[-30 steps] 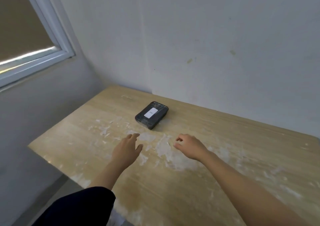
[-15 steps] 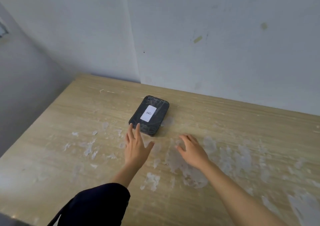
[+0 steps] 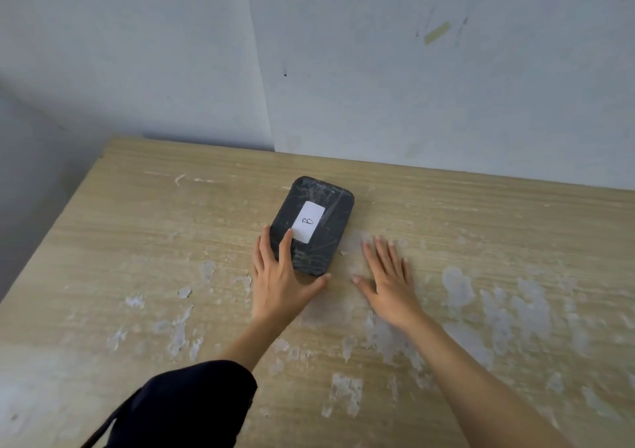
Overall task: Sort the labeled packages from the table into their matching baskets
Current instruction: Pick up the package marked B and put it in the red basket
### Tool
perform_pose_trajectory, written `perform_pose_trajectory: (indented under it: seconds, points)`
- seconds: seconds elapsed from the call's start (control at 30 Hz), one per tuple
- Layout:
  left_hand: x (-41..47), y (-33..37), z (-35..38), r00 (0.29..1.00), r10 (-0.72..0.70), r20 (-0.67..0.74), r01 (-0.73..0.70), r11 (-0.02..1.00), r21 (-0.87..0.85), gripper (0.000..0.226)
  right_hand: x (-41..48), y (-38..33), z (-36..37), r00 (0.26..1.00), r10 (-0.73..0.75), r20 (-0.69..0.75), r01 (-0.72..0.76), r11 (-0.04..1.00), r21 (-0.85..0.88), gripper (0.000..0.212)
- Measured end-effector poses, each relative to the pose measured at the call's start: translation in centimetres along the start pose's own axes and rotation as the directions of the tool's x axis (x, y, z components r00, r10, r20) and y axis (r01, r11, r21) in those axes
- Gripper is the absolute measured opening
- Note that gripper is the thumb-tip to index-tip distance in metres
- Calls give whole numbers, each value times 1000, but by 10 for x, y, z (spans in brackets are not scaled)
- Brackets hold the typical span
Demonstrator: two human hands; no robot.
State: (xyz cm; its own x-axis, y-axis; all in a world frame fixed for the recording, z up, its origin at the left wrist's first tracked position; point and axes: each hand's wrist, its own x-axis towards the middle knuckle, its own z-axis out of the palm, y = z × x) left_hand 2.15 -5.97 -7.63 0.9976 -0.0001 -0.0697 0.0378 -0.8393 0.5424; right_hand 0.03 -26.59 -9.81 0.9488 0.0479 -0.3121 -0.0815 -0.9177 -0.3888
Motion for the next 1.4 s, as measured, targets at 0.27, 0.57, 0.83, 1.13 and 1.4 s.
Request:
perform_pose_trajectory:
  seconds: [0.27, 0.57, 0.83, 1.13, 1.4]
  points:
    - [72, -44, -63, 776, 377, 506, -473, 878, 72, 103, 7, -25, -17, 932, 324, -162, -170, 786, 594, 73]
    - [76, -49, -72, 770, 309, 559, -314, 945, -90, 121, 42, -57, -39, 939, 325, -113, -224, 825, 520, 96]
    - [9, -39, -50, 961, 38, 273, 38, 963, -267, 92, 22, -61, -35, 944, 313, -105, -172, 740, 651, 77]
    - [-26, 17, -46, 976, -63, 207, 155, 872, -464, 54, -29, -21, -74, 949, 313, -40, -185, 655, 732, 71]
    - [-84, 133, -18, 975, -29, 219, 143, 838, -526, 33, -128, 71, -121, 916, 398, -49, -194, 547, 815, 73]
